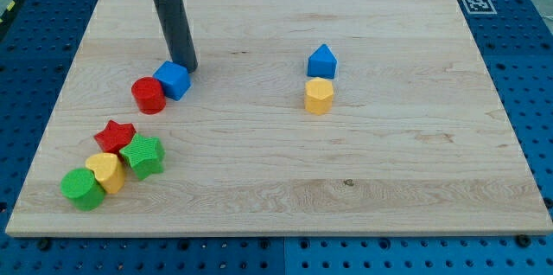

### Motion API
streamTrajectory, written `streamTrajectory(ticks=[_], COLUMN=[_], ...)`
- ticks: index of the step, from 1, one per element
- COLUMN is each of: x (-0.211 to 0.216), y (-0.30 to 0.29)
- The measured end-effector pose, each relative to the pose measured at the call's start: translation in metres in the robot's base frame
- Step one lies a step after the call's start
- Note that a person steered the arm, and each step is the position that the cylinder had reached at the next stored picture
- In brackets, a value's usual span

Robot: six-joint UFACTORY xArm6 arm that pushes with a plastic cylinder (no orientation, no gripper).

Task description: Move the red circle into the red star with the help of blue cube

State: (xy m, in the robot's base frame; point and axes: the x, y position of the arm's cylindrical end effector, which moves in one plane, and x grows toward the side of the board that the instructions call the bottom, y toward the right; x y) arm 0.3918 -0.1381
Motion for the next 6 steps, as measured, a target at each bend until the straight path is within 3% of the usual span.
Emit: streamTrajectory(ticks=[4,6], x=[0.063,0.04], y=[-0.025,0.01])
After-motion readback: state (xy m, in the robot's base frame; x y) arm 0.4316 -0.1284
